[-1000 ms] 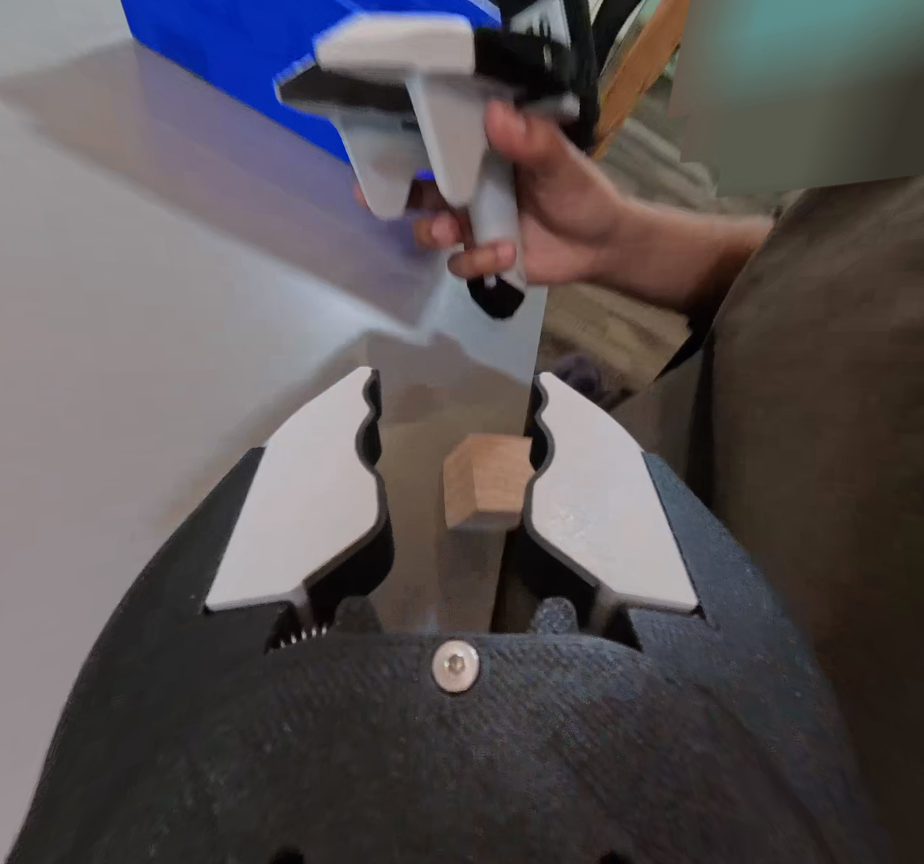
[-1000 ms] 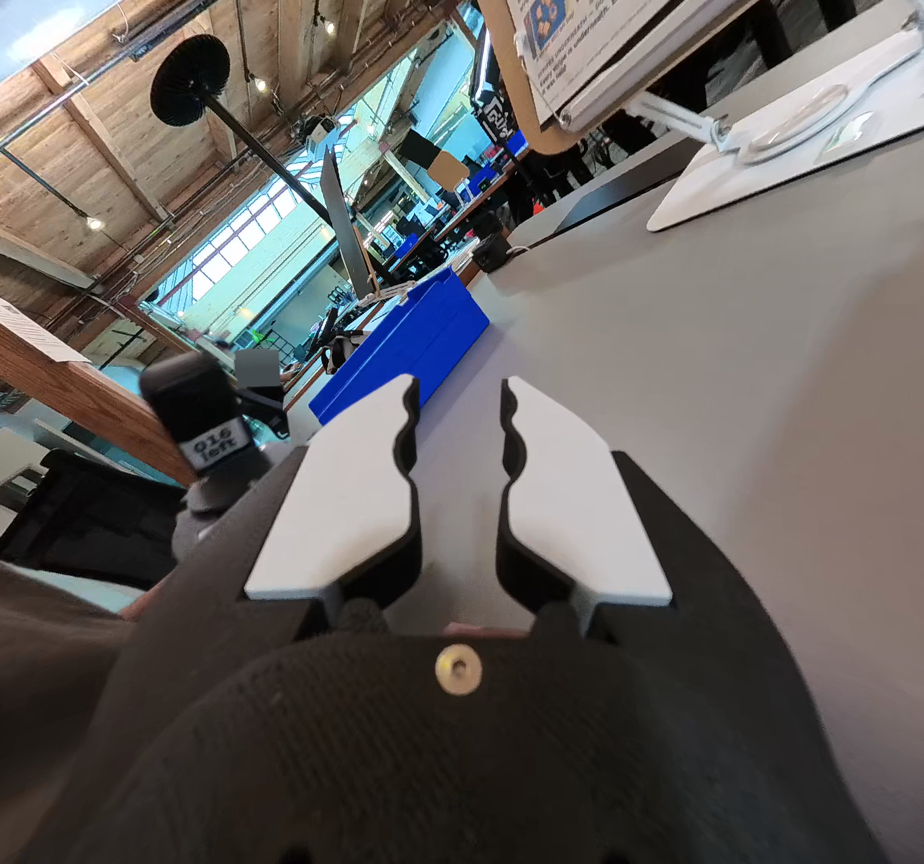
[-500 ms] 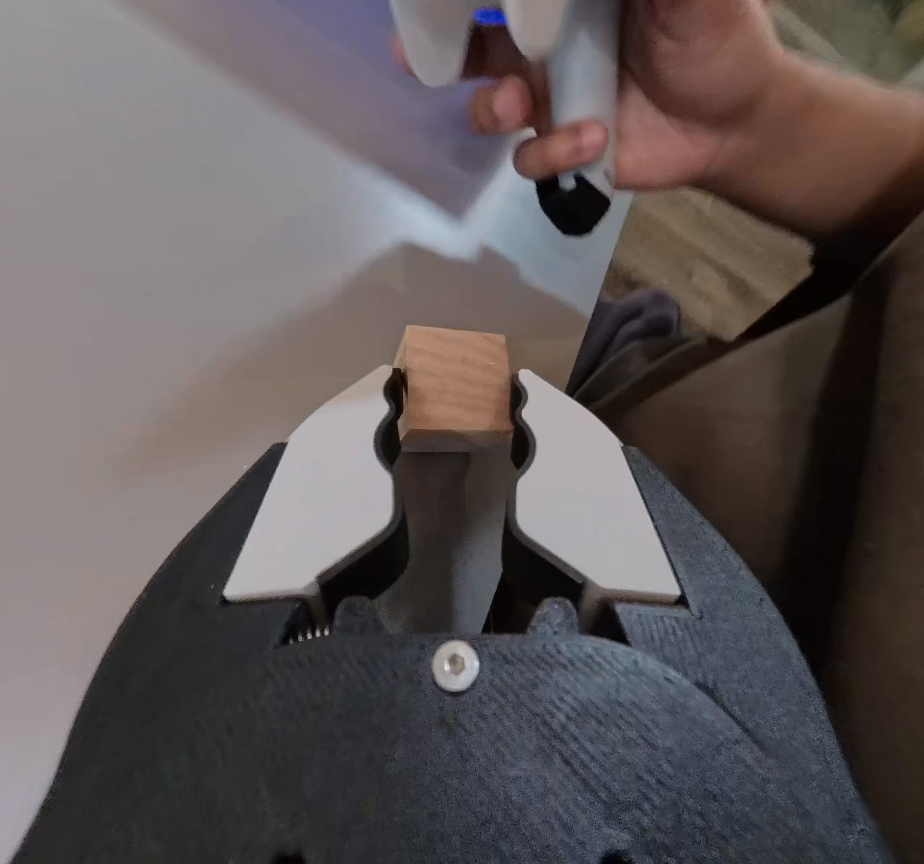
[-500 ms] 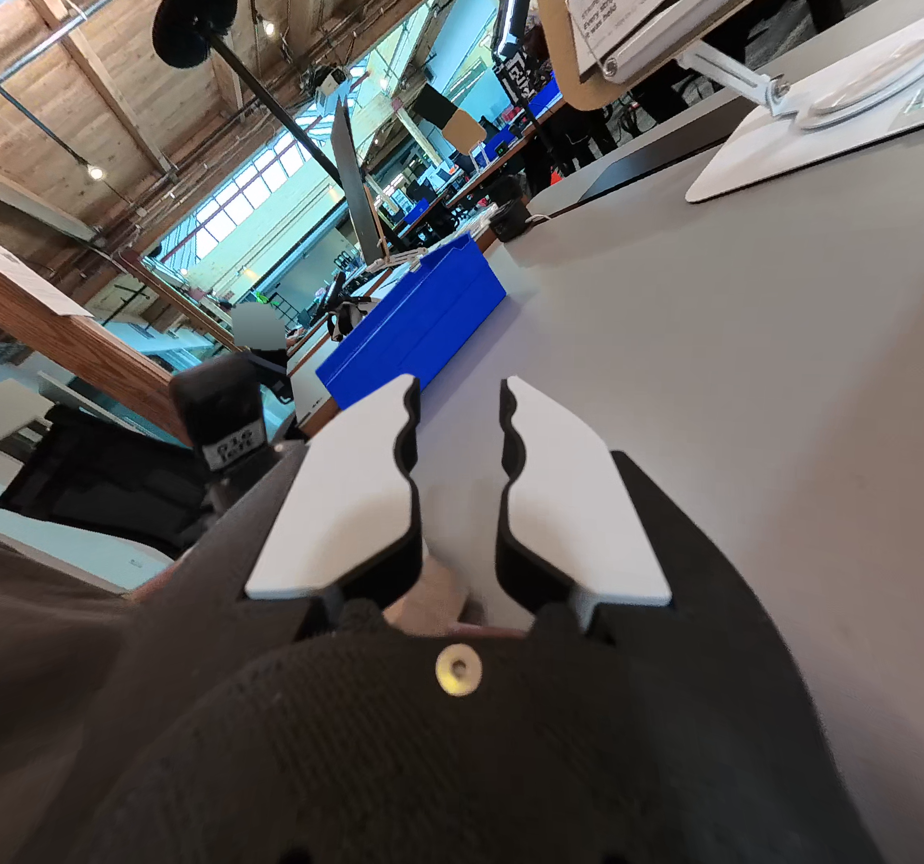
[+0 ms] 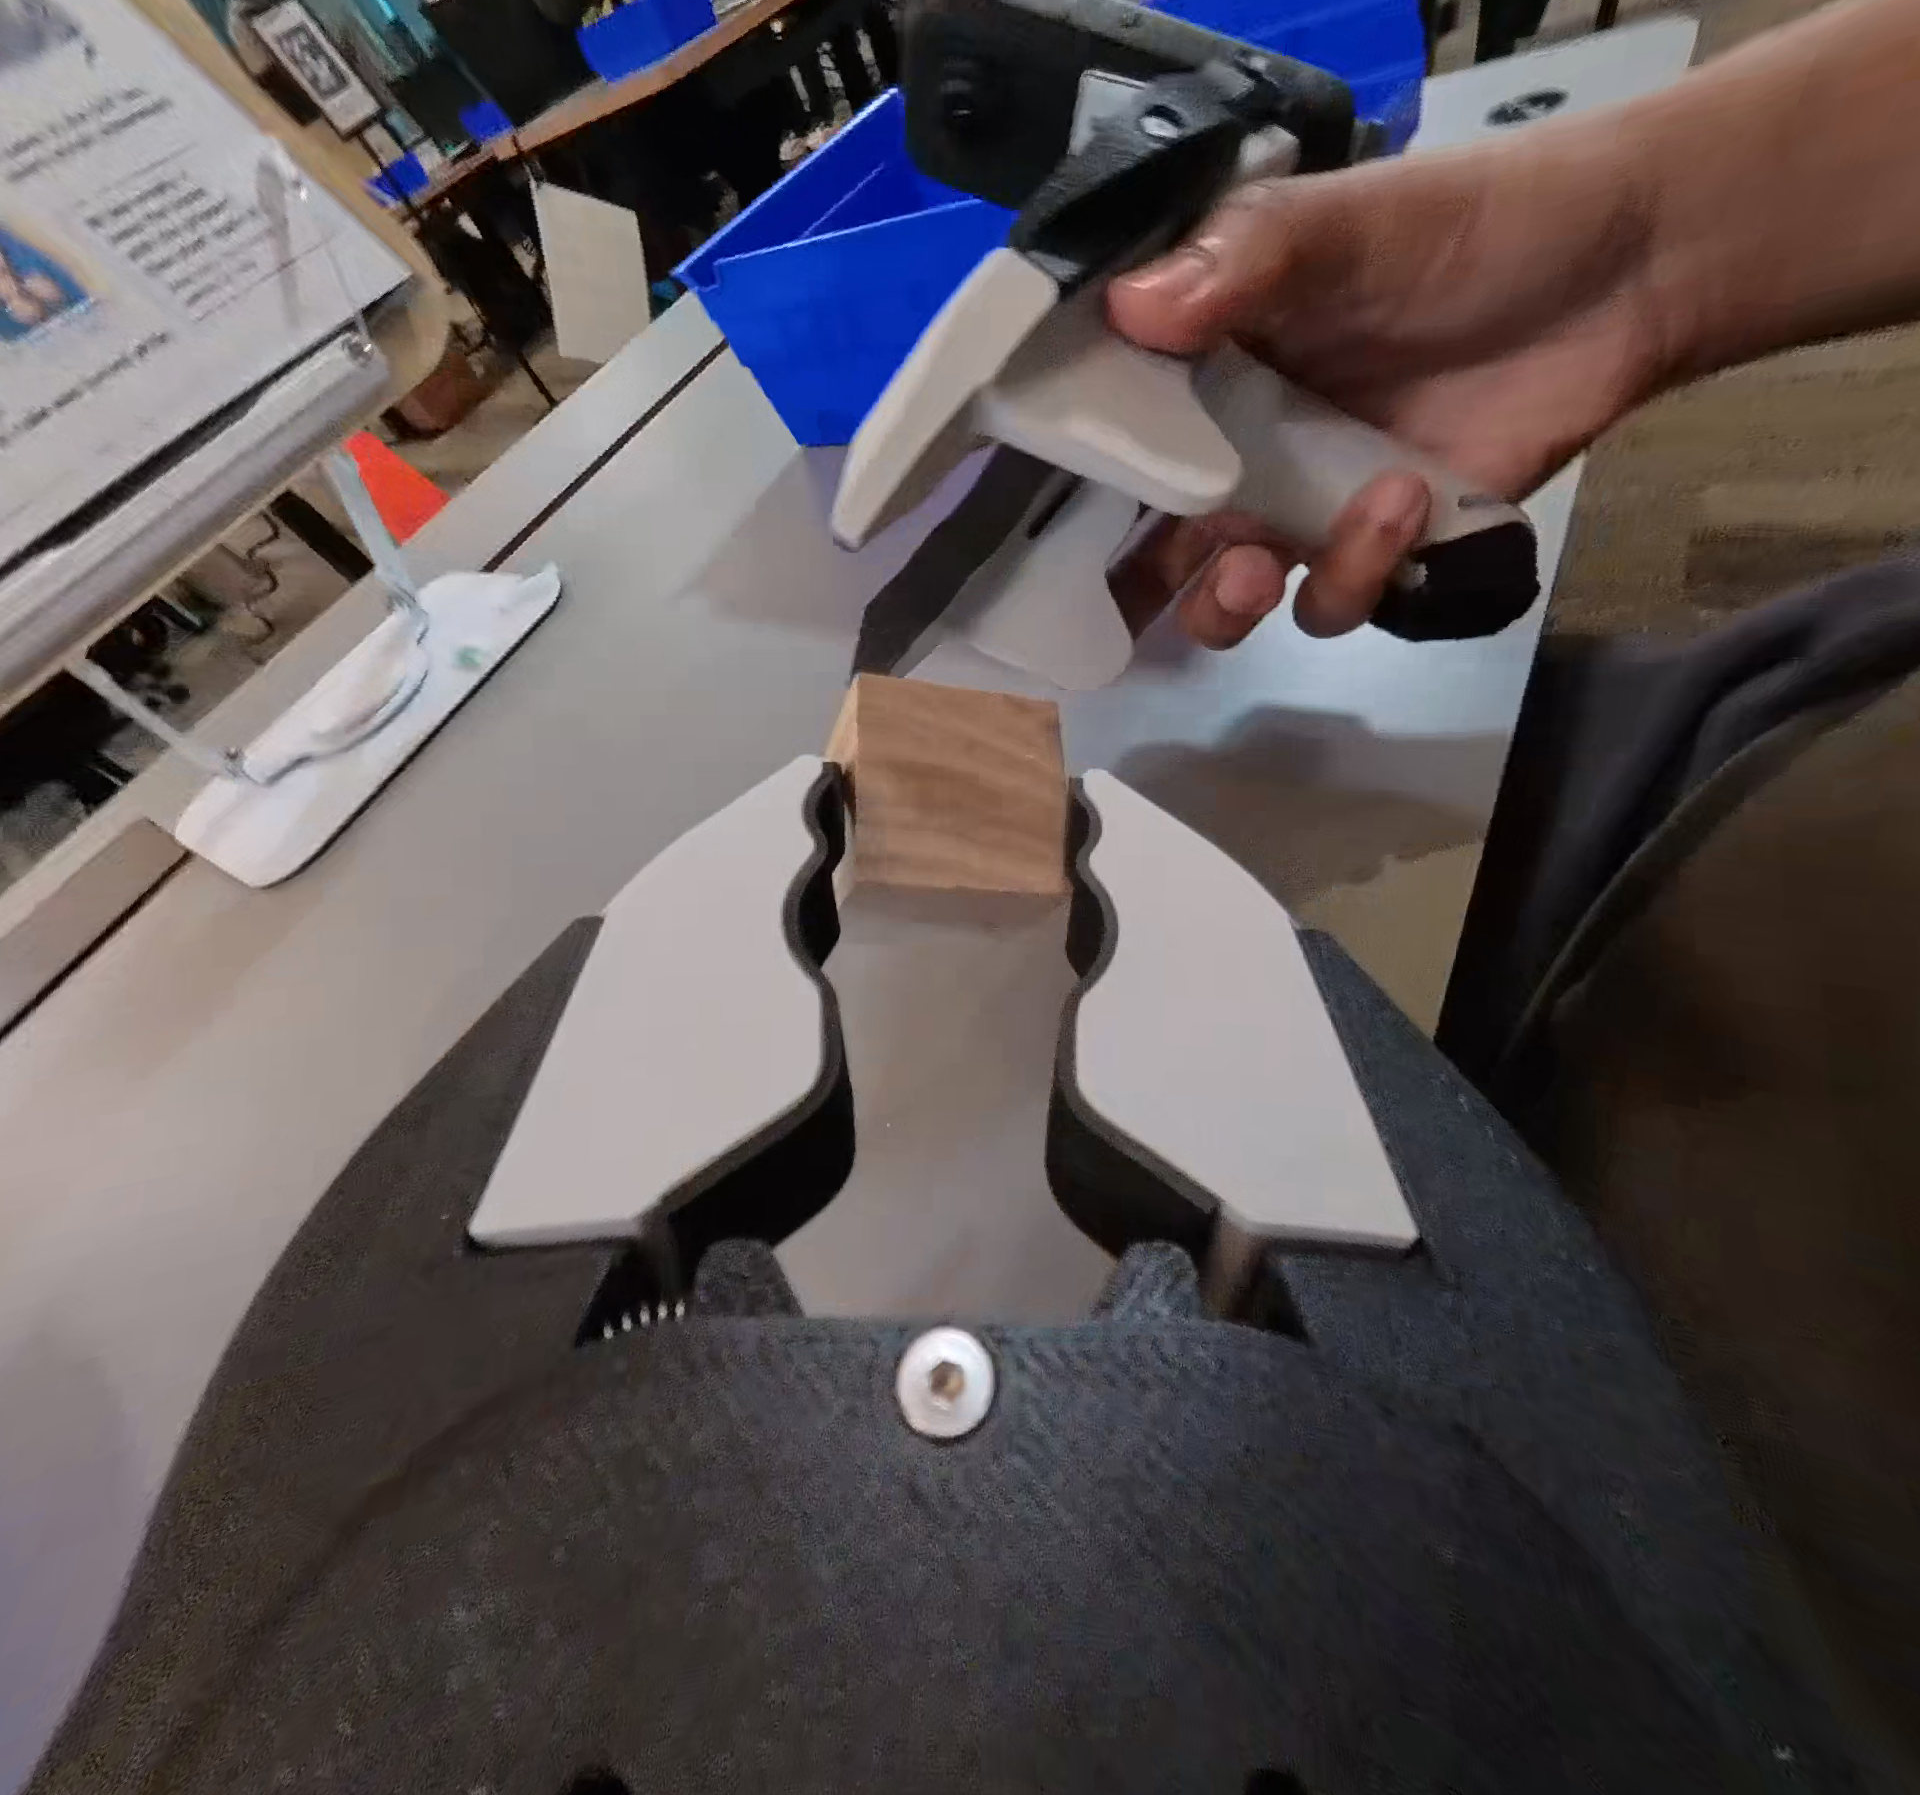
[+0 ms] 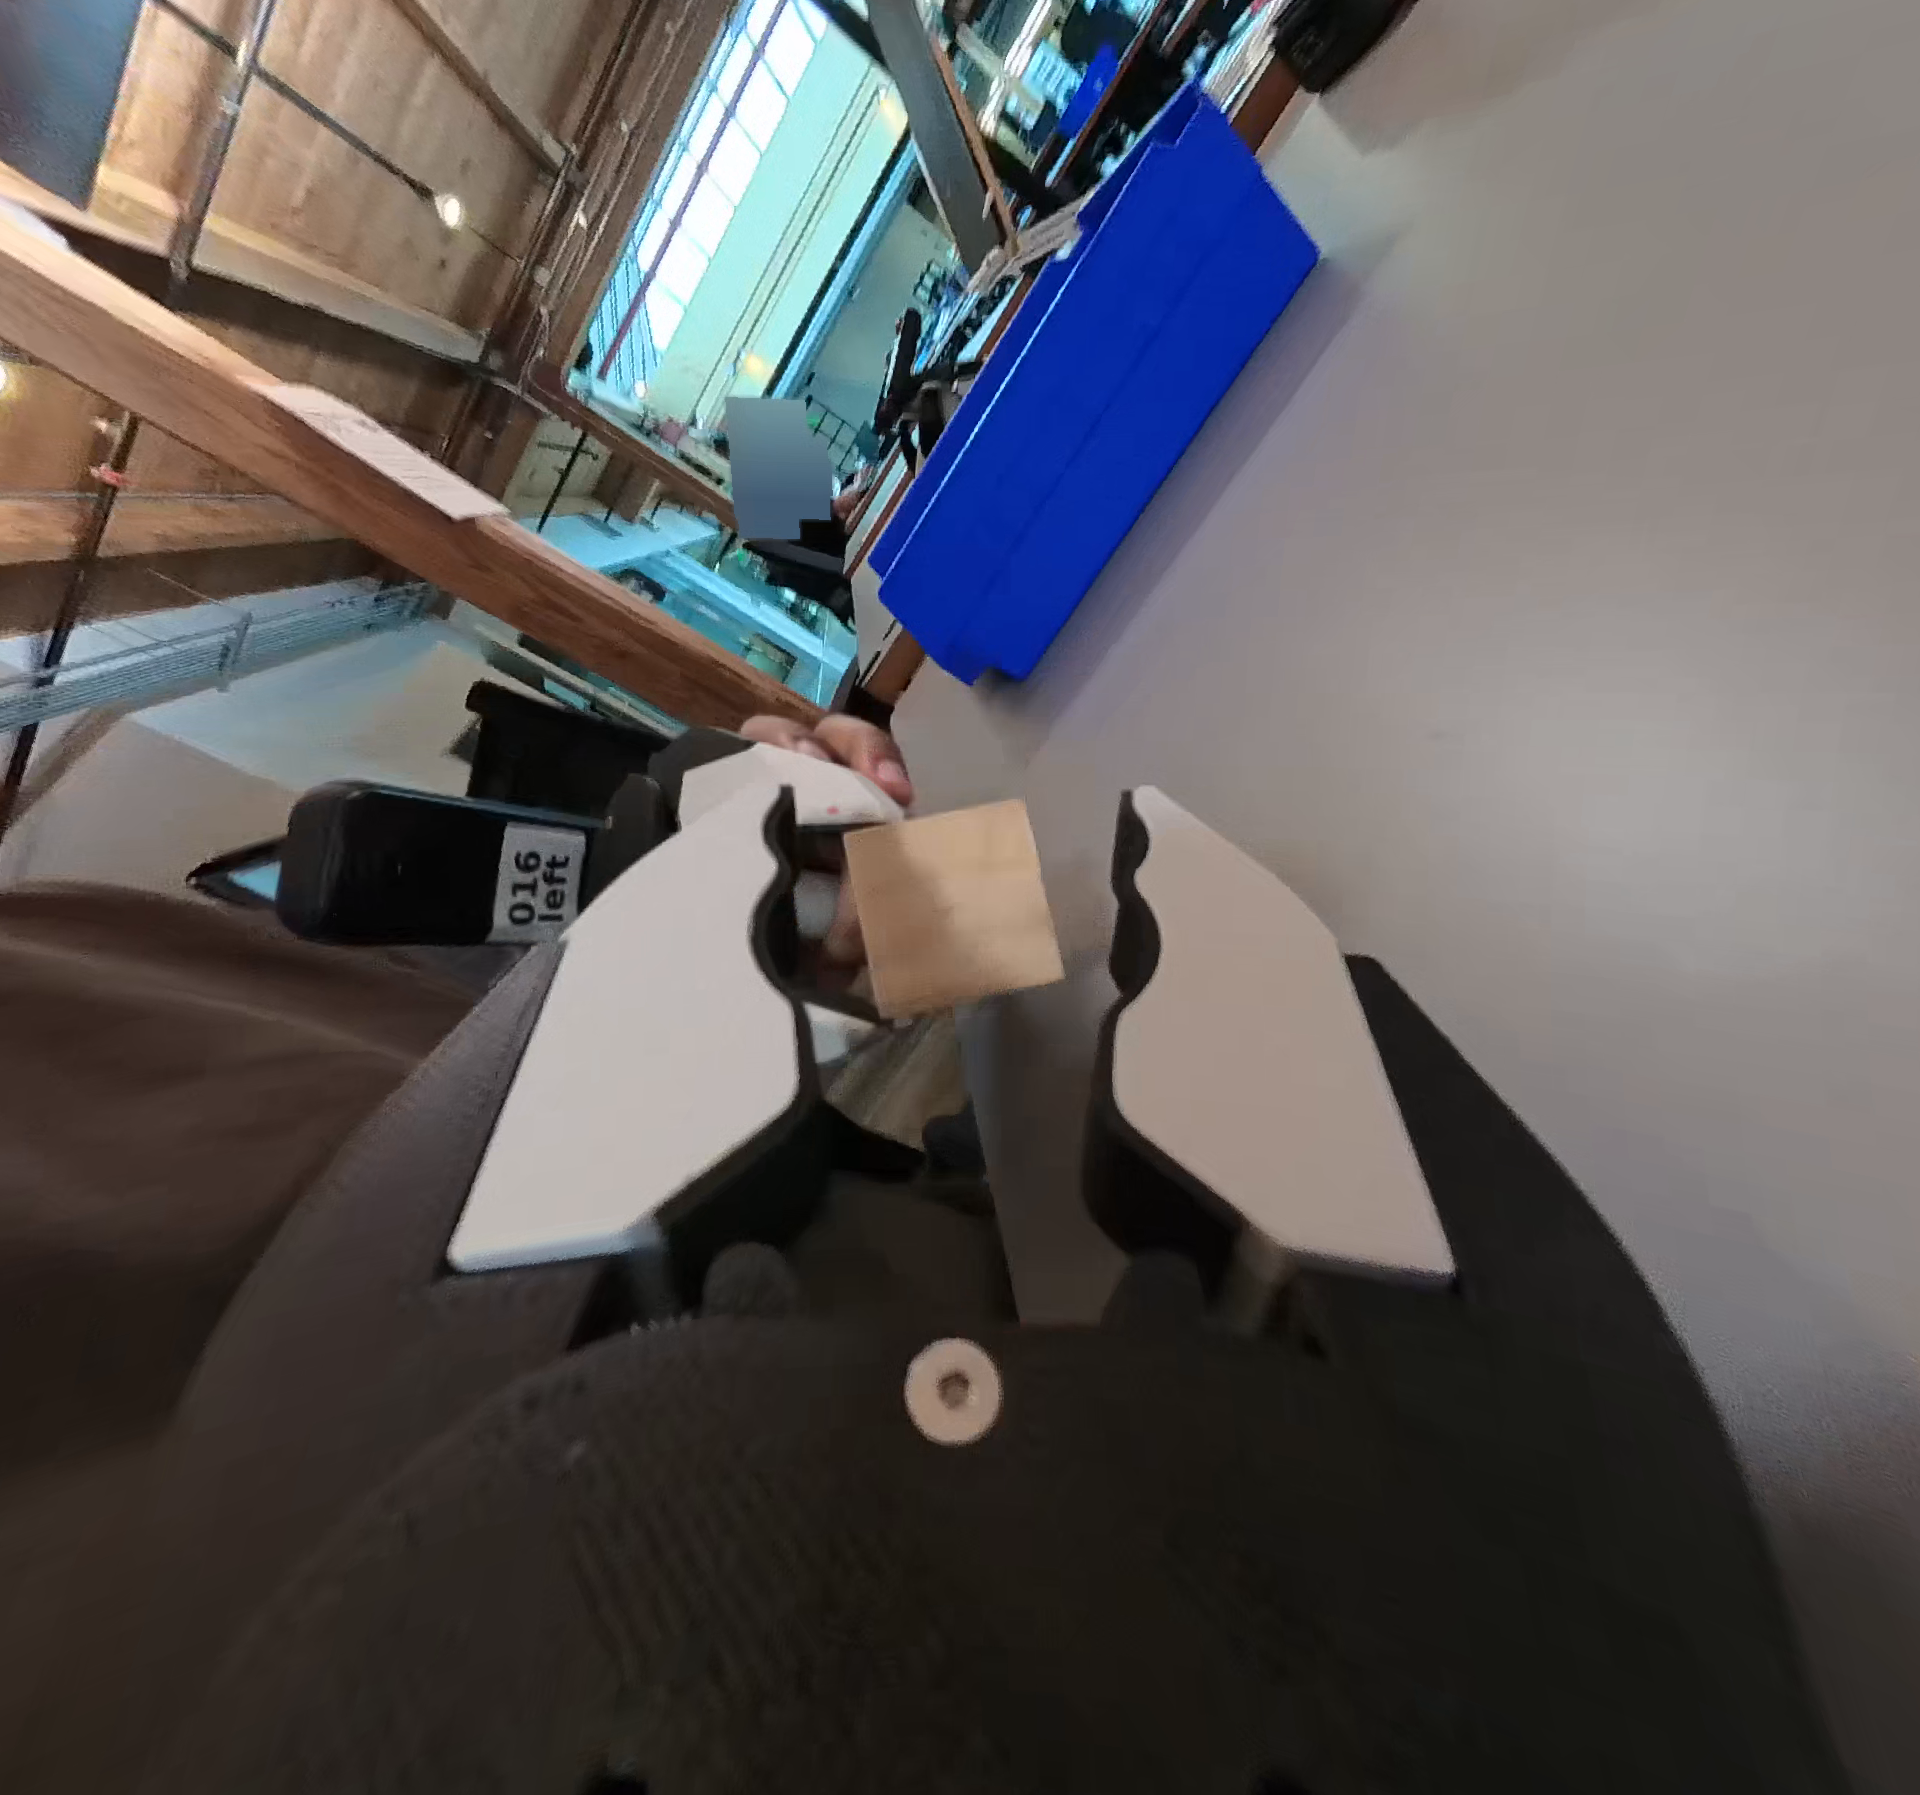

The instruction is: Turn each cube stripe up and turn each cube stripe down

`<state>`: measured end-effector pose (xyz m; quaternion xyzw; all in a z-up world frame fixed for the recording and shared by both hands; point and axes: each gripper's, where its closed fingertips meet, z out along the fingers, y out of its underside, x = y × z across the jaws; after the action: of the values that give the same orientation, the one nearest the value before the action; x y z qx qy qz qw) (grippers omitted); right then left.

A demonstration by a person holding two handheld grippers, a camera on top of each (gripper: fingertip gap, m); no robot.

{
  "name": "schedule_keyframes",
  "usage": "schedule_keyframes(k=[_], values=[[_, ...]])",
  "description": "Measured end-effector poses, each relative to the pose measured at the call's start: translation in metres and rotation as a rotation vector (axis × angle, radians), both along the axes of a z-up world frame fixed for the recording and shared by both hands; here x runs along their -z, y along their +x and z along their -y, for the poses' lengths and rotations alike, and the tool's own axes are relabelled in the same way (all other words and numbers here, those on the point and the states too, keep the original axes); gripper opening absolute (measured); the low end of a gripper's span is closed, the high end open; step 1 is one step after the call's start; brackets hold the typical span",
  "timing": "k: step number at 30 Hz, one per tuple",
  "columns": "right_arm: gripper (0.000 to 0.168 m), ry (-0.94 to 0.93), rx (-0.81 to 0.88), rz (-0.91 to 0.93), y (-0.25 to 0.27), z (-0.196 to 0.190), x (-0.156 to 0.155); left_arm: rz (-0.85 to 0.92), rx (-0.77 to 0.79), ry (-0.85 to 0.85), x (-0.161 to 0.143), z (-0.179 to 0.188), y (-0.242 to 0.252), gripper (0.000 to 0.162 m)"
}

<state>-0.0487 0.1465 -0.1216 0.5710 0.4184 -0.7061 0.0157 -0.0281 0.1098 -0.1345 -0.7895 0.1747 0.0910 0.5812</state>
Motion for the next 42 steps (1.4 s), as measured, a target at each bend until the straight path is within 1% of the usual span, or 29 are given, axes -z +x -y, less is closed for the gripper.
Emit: schedule_keyframes(k=[2,5,8,11,12,14,15,17,19,21,24,27,30,32,33,35,37,39,40,41,42], values=[[0.061,0.042,-0.051,0.029,0.003,0.008,0.007,0.003,0.039,-0.01,0.004,-0.001,0.01,0.041],[0.068,0.108,-0.113,0.071,0.007,0.019,0.018,0.053,0.047,-0.01,0.003,-0.002,0.009,0.041],[0.069,0.098,-0.177,0.09,0.011,0.03,0.022,0.073,0.052,-0.004,0.001,0.0,0.006,0.041],[0.063,0.068,-0.207,0.091,0.013,0.036,0.021,0.114,0.095,-0.018,0.002,0.001,0.014,0.041],[0.059,0.064,-0.218,0.092,0.013,0.037,0.021,0.131,0.113,-0.022,0.002,0.002,0.017,0.041],[0.045,0.059,-0.246,0.091,0.016,0.04,0.021,0.162,0.14,-0.029,0.002,0.002,0.022,0.041],[0.045,0.049,-0.246,0.093,0.016,0.04,0.02,0.177,0.143,-0.031,0.002,0.002,0.023,0.041],[0.045,0.02,-0.232,0.077,0.014,0.037,0.015,0.237,0.107,0.024,-0.008,-0.001,0.02,0.042],[0.045,0.015,-0.205,0.056,0.012,0.03,0.01,0.325,0.074,0.116,-0.027,-0.001,0.012,0.05],[0.045,0.005,-0.148,0.013,0.009,0.019,0.003,0.415,0.027,0.166,-0.037,0.0,-0.002,0.054],[0.045,0.018,-0.075,-0.078,0.006,0.009,-0.012,0.541,-0.006,0.16,-0.037,0.002,-0.017,0.054],[0.044,0.064,-0.002,-0.184,0.005,0.003,-0.027,0.688,0.05,0.11,-0.034,0.0,-0.009,0.055],[0.045,0.201,0.084,-0.299,0.007,-0.006,-0.041,0.769,0.099,0.085,-0.035,-0.001,-0.001,0.054],[0.045,0.338,0.184,-0.35,0.009,-0.022,-0.05,0.787,0.107,0.081,-0.035,-0.001,0.0,0.053],[0.045,0.405,0.271,-0.362,0.009,-0.038,-0.057,0.791,0.106,0.08,-0.035,-0.001,0.0,0.053],[0.045,0.504,0.493,-0.391,0.015,-0.081,-0.081,0.796,0.084,0.064,-0.032,-0.001,-0.003,0.053],[0.045,0.617,0.657,-0.405,0.026,-0.13,-0.103,0.807,0.088,0.049,-0.03,0.0,-0.004,0.053],[0.045,0.739,0.827,-0.339,0.039,-0.19,-0.116,0.836,0.1,0.074,-0.035,0.002,-0.005,0.053],[0.045,0.709,0.9,-0.297,0.046,-0.217,-0.121,0.862,0.109,0.093,-0.039,0.003,-0.006,0.052],[0.045,0.677,0.918,-0.303,0.052,-0.238,-0.126,0.891,0.115,0.106,-0.042,0.004,-0.007,0.052],[0.045,0.643,0.956,-0.265,0.057,-0.261,-0.124,0.922,0.121,0.114,-0.044,0.005,-0.009,0.052]])
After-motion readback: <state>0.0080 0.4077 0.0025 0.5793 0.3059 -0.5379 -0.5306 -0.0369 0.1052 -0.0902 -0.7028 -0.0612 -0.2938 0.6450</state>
